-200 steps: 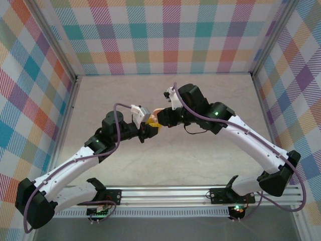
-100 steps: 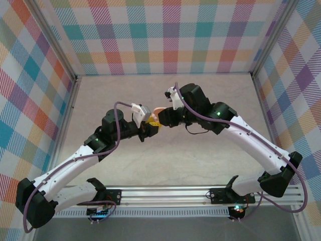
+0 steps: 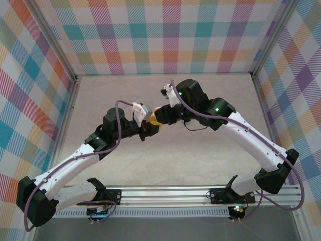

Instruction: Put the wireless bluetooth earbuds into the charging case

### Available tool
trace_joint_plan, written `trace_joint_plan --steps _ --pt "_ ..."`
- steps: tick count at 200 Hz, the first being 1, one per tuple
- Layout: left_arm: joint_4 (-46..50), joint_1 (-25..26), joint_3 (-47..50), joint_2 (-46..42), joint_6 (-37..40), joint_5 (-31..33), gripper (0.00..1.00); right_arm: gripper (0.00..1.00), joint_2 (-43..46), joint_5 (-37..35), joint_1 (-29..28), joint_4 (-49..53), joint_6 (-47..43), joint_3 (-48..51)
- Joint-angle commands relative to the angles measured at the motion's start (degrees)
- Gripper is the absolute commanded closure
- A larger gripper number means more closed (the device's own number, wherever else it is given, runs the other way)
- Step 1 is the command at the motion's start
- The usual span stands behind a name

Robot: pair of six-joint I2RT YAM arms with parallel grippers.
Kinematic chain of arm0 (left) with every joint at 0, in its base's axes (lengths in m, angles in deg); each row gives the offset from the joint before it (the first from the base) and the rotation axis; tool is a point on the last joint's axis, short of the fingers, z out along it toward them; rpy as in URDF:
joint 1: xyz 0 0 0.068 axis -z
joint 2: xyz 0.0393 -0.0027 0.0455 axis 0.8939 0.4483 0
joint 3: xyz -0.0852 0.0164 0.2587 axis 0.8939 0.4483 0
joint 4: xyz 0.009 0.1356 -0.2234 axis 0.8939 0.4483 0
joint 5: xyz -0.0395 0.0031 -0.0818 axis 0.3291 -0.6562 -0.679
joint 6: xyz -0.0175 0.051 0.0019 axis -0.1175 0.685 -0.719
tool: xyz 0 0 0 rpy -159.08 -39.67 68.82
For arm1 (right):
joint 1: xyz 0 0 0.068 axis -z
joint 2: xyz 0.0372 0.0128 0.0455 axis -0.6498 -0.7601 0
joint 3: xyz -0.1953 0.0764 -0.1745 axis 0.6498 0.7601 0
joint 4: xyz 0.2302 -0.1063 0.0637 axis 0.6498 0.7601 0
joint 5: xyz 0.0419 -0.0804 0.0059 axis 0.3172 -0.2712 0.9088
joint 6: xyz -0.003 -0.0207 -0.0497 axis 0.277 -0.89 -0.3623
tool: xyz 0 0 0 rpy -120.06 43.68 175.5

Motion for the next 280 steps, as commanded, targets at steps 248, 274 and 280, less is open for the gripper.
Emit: trace_joint_plan --steps 248,274,280 --pt "-0.4 -0.2 -1.4 -1.3 1.6 -0.1 0.70 0.60 -7.9 -5.8 -3.4 10.7 -3.8 -9.4" --pt "-0.5 -0.2 -1.3 -1.4 1.7 0.2 0.70 0.62 -7.5 -5.6 -3.4 10.8 -3.4 -9.3" --pt "-0.6 -0.2 -1.3 -1.3 1.7 0.2 0.70 0.63 -7.3 -5.5 -3.4 10.8 -3.4 -9.2"
